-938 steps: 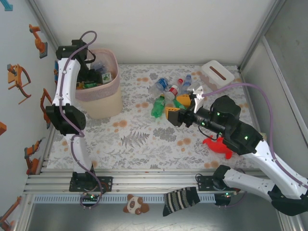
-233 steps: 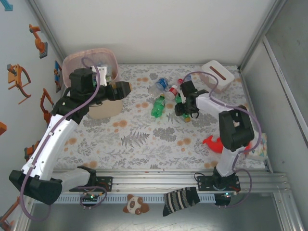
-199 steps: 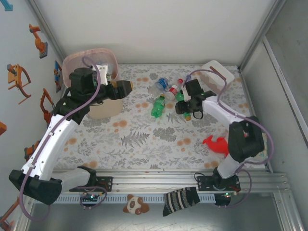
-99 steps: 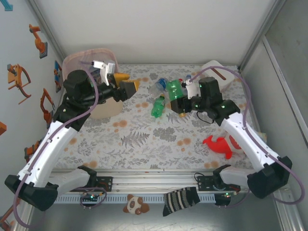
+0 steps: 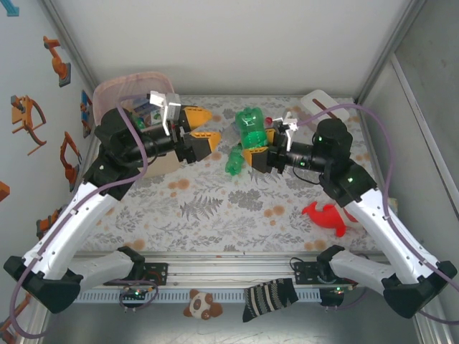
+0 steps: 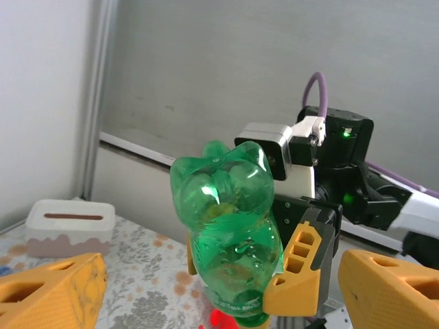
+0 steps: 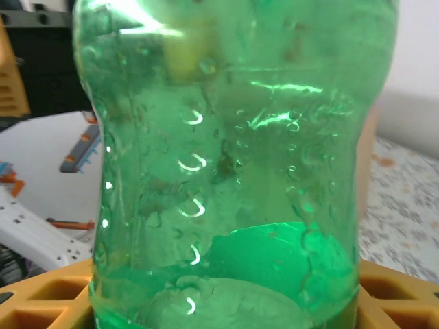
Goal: Put the plastic bottles in the bin
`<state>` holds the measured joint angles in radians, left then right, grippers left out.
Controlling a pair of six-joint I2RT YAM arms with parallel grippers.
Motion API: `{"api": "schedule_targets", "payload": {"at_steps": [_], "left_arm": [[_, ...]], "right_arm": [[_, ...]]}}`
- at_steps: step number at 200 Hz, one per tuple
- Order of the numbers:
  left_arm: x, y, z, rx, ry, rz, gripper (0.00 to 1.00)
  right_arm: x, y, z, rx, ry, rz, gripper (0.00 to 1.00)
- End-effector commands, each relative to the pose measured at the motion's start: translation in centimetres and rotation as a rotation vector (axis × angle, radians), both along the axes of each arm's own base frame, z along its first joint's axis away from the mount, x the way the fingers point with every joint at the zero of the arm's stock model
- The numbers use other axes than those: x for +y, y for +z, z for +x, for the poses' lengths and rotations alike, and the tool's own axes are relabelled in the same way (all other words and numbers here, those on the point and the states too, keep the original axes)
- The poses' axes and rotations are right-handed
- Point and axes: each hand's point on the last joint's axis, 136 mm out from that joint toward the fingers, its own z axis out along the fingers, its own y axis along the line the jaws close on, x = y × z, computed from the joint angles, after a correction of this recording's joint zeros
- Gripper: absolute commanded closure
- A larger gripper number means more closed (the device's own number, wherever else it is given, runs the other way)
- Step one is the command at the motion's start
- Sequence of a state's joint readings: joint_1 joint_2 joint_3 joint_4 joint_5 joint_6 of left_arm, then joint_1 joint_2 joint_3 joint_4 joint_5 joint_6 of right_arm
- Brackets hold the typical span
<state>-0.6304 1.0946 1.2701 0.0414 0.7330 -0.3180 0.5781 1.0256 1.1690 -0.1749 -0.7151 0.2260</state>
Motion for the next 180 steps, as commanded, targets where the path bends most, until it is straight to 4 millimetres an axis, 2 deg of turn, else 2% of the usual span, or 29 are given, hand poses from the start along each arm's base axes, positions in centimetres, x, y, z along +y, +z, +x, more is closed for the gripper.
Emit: {"api": "schedule_targets", "payload": {"at_steps": [1, 19, 49, 101, 180], "left_arm": [[-0.8, 2.1, -2.4, -0.101, -0.107, -0.027, 0.12], [-1.6, 2.1, -3.2, -0.107, -0.153, -0.02, 0.11], [-3.0, 1.9, -3.1, -0.087, -0.158, -0.015, 0.11], [-5.8, 1.5, -3.9, -0.059, -0.226, -0.006, 0.1], [-6.7, 1.5, -5.2, -0.06, -0.294, -0.023, 0.27]], "right_arm": [[0.3, 4.1, -2.2, -0.112, 0.075, 0.085, 0.42], [0.7, 4.7, -3.0, -0.138, 0.097, 0.091, 0.42], [1.1, 5.2, -4.2, -0.19, 0.121, 0.09, 0.43], [1.5, 5.1, -4.6, -0.216, 0.126, 0.081, 0.43], [1.6, 5.6, -5.0, -0.277, 0.118, 0.091, 0.43]]}}
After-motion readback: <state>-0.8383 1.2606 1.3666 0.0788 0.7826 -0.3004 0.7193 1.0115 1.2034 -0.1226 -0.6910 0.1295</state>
